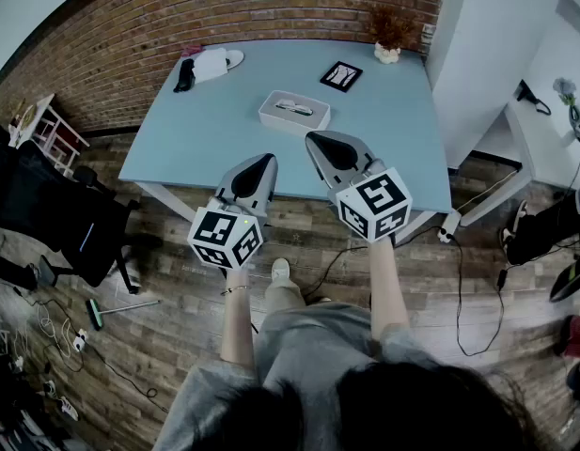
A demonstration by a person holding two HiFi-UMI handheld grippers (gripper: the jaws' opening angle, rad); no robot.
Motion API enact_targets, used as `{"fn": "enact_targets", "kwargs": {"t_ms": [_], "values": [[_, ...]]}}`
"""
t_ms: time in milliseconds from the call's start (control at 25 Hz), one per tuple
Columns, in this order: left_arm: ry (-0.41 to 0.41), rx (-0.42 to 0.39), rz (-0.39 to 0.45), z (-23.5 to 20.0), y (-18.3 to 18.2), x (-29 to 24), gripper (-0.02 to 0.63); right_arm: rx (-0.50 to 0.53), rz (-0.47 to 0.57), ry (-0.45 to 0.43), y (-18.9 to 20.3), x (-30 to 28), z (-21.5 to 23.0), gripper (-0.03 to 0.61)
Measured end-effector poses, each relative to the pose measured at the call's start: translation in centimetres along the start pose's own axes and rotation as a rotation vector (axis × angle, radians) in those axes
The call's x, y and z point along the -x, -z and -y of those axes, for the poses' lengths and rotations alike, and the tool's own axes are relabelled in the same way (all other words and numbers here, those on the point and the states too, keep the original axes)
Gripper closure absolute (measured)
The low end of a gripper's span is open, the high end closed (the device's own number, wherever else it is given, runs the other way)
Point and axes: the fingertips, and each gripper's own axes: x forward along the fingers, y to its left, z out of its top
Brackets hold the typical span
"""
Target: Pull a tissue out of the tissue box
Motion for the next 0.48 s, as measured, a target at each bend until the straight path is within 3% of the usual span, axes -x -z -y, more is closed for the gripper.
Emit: {"fn": "enact_targets", "kwargs": {"t_ms": [480], "values": [[-0.002,0.008,-0.001,0.77,0.31,-0.31,0.611,0.011,-0.019,0.002,0.44,0.67,0.50,0.580]]}}
